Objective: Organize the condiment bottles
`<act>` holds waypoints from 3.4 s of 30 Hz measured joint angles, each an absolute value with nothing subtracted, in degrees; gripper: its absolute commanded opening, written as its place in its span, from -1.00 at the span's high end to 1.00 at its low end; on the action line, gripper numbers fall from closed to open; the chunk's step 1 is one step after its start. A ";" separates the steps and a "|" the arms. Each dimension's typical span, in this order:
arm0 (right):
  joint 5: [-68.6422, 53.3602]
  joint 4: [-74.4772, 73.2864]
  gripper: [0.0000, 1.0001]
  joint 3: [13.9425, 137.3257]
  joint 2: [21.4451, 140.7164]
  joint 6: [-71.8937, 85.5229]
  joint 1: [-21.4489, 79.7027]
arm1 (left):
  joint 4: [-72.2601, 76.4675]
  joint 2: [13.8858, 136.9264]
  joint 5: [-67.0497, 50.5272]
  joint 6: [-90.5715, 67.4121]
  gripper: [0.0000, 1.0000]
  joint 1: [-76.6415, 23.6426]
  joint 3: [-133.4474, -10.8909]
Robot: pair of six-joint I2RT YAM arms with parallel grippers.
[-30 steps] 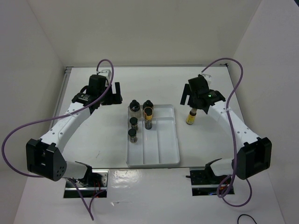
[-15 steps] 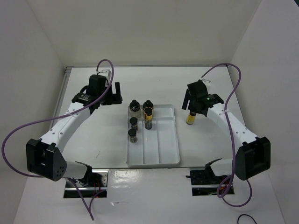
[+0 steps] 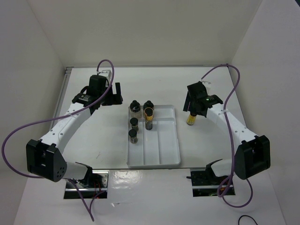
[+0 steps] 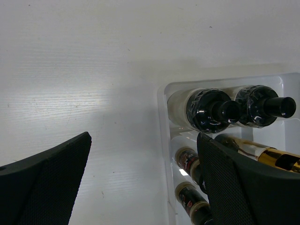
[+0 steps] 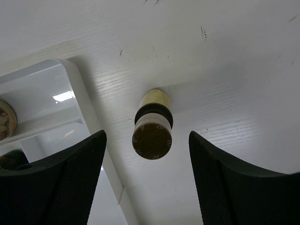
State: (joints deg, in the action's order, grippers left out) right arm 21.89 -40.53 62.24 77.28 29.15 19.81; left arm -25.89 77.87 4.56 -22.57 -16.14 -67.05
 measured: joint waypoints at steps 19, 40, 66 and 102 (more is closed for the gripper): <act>22.85 -39.75 0.34 62.19 79.50 28.95 19.68 | -25.89 77.87 4.56 -22.57 -0.98 -16.16 -67.05; 22.09 -45.74 1.00 71.35 77.78 28.18 20.45 | -25.89 77.87 4.27 -22.57 -0.98 -16.14 -67.05; 20.29 -43.99 1.00 74.83 84.95 31.92 38.33 | -25.87 77.87 4.12 -22.59 -0.98 -16.16 -67.05; 23.14 -39.20 1.00 73.28 72.18 32.56 39.90 | -25.87 77.87 4.10 -22.61 -0.98 -16.14 -67.05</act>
State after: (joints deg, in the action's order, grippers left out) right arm 23.14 -39.20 73.28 72.18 32.56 39.90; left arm -25.87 77.87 4.10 -22.61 -16.14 -67.05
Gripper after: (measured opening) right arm 0.264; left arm 0.992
